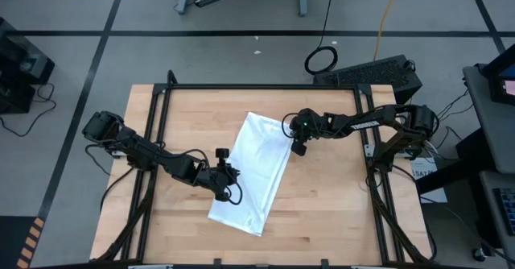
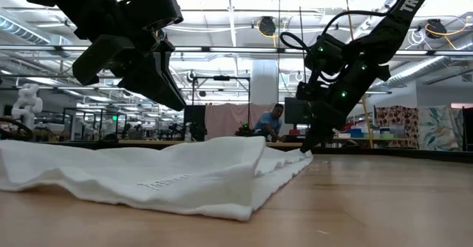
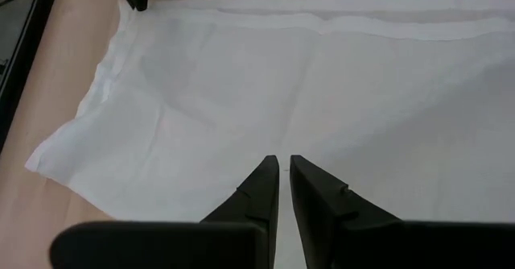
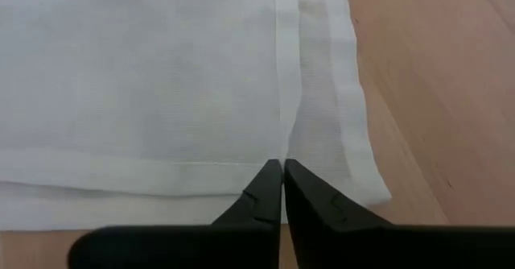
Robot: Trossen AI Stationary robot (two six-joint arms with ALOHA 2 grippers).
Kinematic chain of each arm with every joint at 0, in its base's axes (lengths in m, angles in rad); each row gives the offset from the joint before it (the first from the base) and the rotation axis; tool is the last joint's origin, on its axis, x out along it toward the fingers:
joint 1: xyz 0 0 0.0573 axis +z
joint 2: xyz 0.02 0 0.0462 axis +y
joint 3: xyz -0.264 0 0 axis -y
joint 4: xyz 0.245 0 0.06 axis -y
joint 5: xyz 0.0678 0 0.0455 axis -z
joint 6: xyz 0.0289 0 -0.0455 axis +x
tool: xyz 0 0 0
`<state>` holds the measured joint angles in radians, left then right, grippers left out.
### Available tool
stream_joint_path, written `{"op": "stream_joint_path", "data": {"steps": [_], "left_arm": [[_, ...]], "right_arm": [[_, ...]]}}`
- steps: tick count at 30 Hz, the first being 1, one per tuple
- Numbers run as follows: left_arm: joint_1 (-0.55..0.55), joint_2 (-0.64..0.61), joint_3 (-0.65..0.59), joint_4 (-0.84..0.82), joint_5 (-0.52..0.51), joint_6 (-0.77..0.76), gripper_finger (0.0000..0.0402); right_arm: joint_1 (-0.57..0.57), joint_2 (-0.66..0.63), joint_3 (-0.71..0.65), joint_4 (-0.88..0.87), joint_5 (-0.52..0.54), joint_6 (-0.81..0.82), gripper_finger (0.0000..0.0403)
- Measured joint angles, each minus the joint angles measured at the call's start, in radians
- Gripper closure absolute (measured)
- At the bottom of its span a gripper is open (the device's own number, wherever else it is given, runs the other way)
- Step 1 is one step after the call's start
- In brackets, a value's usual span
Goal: Roll towel
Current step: Roll the white towel
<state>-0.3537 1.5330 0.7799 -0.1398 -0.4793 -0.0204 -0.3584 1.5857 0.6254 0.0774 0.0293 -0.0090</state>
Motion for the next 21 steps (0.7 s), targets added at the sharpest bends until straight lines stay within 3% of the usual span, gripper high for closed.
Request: {"op": "stream_joint_path", "data": {"steps": [12, 21], "left_arm": [[0.001, 0.000, -0.067, 0.064, 0.001, 0.000, 0.0359], [0.005, 0.017, -0.067, 0.089, 0.150, -0.009, 0.0359]], "right_arm": [[0.000, -0.125, 0.055, -0.207, 0.125, -0.019, 0.0401], [-0.001, -0.133, 0.056, -0.210, 0.131, -0.026, 0.0402]]}}
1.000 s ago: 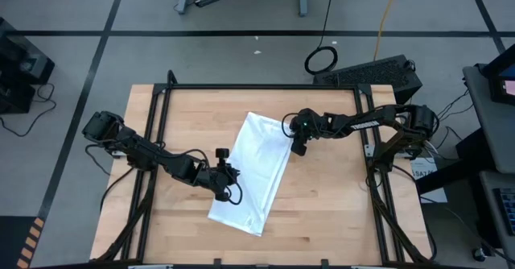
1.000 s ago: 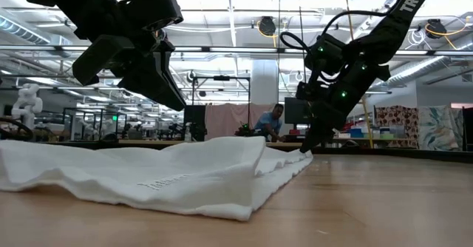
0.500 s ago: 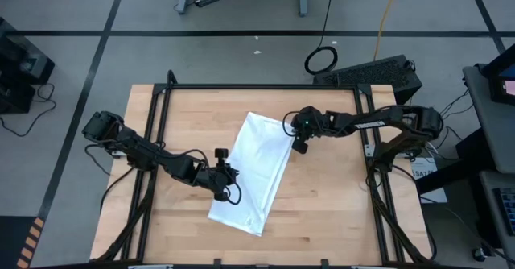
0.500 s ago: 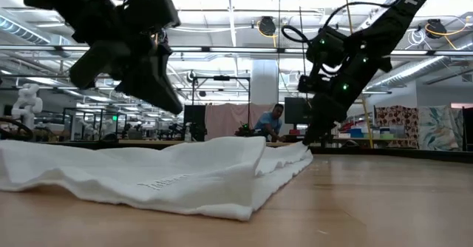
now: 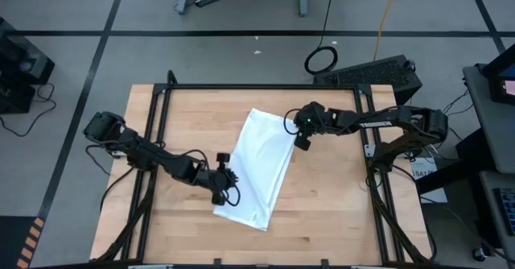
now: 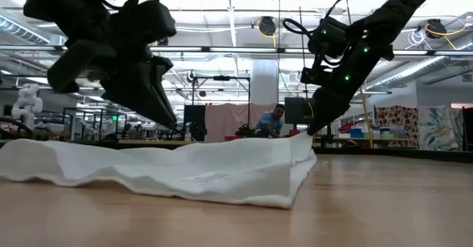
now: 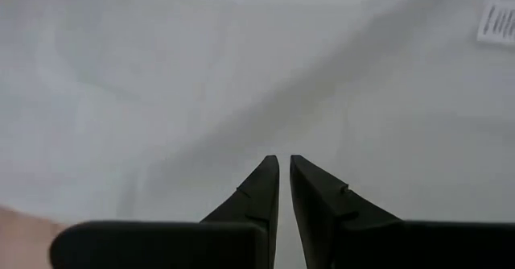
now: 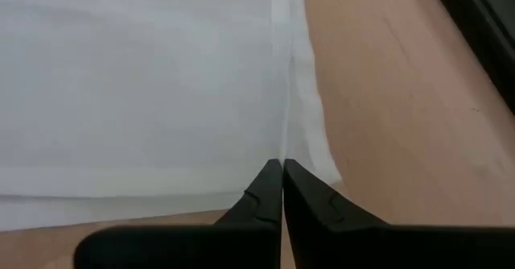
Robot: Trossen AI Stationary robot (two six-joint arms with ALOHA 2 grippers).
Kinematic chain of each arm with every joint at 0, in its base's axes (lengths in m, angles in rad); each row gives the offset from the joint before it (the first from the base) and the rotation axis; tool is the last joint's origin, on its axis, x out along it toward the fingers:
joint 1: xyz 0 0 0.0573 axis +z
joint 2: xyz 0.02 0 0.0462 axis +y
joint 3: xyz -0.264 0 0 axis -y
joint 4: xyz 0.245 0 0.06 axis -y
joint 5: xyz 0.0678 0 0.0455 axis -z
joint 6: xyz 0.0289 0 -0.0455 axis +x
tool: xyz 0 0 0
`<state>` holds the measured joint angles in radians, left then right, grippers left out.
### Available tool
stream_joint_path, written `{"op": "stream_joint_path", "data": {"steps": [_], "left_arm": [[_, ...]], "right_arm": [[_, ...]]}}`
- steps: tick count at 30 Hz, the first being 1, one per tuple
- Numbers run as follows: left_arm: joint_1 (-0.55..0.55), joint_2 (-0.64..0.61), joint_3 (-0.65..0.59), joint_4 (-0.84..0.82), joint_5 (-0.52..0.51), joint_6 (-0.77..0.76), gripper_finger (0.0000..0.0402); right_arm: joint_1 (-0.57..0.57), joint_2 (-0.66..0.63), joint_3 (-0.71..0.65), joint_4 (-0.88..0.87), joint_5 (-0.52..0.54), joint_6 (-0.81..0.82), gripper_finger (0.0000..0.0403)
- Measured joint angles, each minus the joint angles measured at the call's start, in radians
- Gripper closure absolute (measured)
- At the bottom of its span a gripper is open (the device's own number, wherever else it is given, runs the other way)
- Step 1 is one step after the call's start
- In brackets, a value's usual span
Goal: Roll towel
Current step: Roll the white towel
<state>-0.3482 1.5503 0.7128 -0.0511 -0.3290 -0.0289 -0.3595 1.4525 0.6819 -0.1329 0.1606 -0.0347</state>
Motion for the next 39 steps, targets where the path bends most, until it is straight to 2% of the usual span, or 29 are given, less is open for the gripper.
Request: {"op": "stream_joint_path", "data": {"steps": [4, 11, 20, 28, 33, 39], "left_arm": [[0.000, 0.056, 0.000, 0.003, 0.042, -0.039, 0.0359], [-0.010, 0.149, 0.004, 0.018, 0.082, -0.097, 0.0359], [-0.033, 0.151, 0.003, 0.020, 0.071, -0.096, 0.0360], [-0.105, 0.031, -0.002, 0.005, 0.087, -0.090, 0.0360], [-0.139, 0.077, -0.008, 0.021, 0.157, -0.125, 0.0360], [-0.139, 0.152, -0.007, 0.041, 0.170, -0.170, 0.0359]], "right_arm": [[0.000, -0.007, 0.000, 0.004, 0.044, -0.004, 0.0402], [0.001, -0.023, 0.017, -0.009, 0.051, -0.020, 0.0403], [-0.021, -0.022, 0.017, -0.018, 0.097, -0.039, 0.0403], [-0.021, -0.022, 0.017, -0.009, 0.096, -0.051, 0.0402], [-0.021, -0.021, 0.016, -0.003, 0.096, -0.056, 0.0402], [-0.021, -0.018, 0.016, -0.005, 0.104, -0.056, 0.0402]]}}
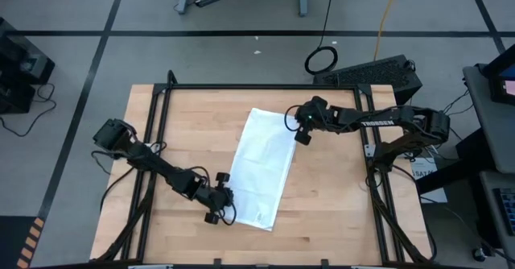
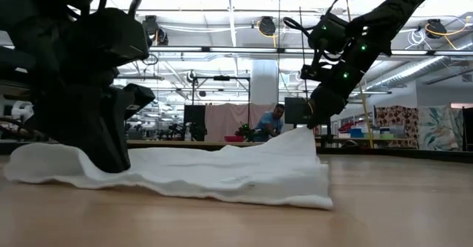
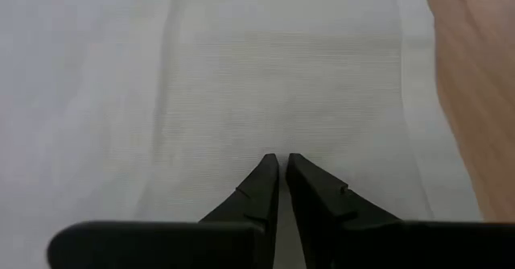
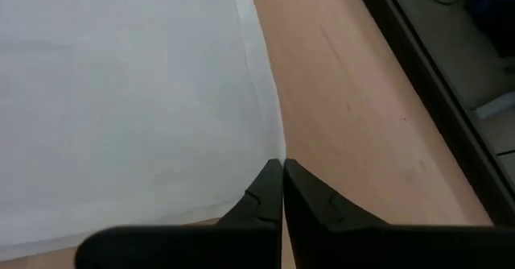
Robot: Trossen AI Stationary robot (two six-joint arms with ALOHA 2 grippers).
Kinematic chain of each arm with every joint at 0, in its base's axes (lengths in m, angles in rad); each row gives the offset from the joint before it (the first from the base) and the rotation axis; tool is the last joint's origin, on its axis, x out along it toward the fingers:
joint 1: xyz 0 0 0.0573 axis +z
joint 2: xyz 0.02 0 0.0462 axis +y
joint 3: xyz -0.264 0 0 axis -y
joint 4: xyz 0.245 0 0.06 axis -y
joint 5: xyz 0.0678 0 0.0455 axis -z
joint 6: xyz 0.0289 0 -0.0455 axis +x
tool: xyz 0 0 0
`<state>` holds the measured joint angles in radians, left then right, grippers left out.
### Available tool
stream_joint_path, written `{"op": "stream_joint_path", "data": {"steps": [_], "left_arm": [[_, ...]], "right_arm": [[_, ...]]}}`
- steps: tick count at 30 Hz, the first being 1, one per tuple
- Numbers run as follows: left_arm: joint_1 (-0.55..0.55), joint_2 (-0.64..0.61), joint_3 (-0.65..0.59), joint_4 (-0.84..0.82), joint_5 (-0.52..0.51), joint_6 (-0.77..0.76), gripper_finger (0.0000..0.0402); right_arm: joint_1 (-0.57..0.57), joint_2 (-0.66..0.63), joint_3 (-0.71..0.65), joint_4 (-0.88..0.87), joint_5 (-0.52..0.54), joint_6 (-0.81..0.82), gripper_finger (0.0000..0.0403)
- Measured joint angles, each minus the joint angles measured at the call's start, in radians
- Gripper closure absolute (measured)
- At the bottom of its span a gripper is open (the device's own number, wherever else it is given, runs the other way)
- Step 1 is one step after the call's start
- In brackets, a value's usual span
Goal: Roll towel
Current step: Roll the white towel
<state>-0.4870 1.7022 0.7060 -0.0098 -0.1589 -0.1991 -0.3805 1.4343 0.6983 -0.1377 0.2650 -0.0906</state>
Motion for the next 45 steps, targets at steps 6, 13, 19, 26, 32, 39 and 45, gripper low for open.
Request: {"op": "stream_joint_path", "data": {"steps": [6, 13, 19, 26, 32, 39, 45], "left_arm": [[0.000, 0.007, -0.002, 0.027, 0.002, -0.002, 0.0360], [0.000, 0.009, -0.003, 0.049, 0.016, -0.003, 0.0359], [0.004, 0.011, -0.005, 0.082, 0.024, -0.003, 0.0359], [0.011, 0.012, -0.005, 0.102, 0.028, -0.005, 0.0359], [0.011, 0.006, 0.006, 0.098, 0.028, -0.005, 0.0359], [0.011, -0.071, 0.016, 0.095, 0.028, 0.023, 0.0359], [0.011, -0.091, 0.017, 0.106, 0.027, 0.069, 0.0359]], "right_arm": [[-0.005, 0.019, -0.001, -0.023, 0.060, 0.000, 0.0402], [-0.014, 0.027, -0.001, -0.012, 0.090, 0.001, 0.0403], [-0.016, 0.027, -0.001, -0.014, 0.158, 0.037, 0.0369], [-0.015, 0.027, -0.001, -0.014, 0.152, 0.082, 0.0313], [-0.011, 0.027, -0.001, -0.007, -0.045, 0.113, 0.0292], [-0.023, 0.027, -0.044, -0.004, -0.133, 0.144, 0.0323], [-0.059, 0.027, -0.067, 0.033, -0.192, 0.194, 0.0391]]}}
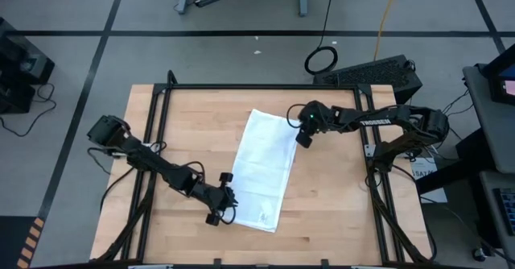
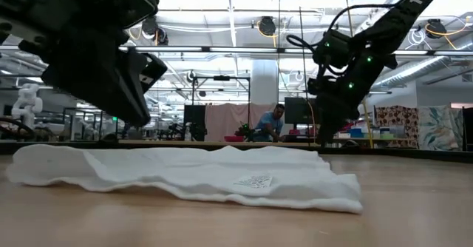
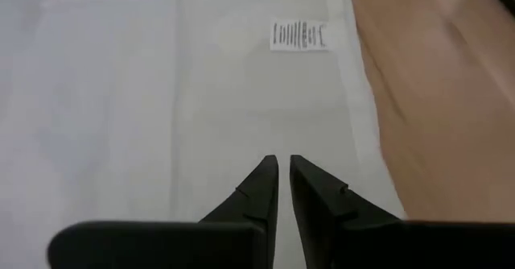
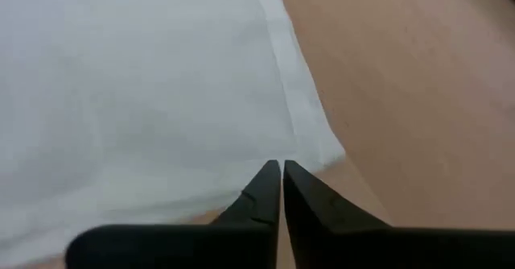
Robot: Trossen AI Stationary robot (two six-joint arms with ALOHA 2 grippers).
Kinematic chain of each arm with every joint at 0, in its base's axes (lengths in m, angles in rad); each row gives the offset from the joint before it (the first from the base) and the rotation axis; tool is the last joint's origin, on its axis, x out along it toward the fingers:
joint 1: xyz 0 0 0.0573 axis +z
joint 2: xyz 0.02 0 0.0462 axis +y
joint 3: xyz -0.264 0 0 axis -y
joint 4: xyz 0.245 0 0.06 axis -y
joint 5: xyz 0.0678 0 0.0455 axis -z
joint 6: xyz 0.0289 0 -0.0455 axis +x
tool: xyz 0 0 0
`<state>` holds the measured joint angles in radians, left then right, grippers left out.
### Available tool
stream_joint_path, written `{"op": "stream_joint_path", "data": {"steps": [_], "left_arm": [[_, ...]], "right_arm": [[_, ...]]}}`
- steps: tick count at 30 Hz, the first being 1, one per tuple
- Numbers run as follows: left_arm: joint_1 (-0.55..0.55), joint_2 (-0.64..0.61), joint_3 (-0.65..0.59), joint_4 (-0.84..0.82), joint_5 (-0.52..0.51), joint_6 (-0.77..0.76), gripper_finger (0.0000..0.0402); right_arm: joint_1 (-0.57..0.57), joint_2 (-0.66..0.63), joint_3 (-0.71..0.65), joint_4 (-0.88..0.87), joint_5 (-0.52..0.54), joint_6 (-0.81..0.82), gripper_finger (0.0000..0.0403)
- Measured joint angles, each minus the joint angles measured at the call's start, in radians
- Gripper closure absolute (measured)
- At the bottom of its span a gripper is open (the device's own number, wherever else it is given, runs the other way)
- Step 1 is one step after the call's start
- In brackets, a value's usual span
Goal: Roll towel
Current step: Roll the white towel
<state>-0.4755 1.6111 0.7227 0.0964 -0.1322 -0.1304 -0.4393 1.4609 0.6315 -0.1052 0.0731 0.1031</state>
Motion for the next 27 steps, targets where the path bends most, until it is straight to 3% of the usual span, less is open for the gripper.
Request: {"op": "stream_joint_path", "data": {"steps": [7, 14, 27], "left_arm": [[0.010, 0.067, -0.005, 0.114, 0.047, 0.012, 0.0359], [0.010, 0.125, -0.006, 0.105, 0.060, -0.007, 0.0359], [0.016, 0.192, -0.002, 0.144, 0.122, -0.022, 0.0359]], "right_arm": [[-0.005, 0.020, 0.000, 0.060, -0.002, 0.041, 0.0398], [-0.031, 0.096, 0.000, 0.084, 0.003, 0.042, 0.0402], [-0.114, 0.122, 0.001, 0.087, 0.003, 0.040, 0.0402]]}}
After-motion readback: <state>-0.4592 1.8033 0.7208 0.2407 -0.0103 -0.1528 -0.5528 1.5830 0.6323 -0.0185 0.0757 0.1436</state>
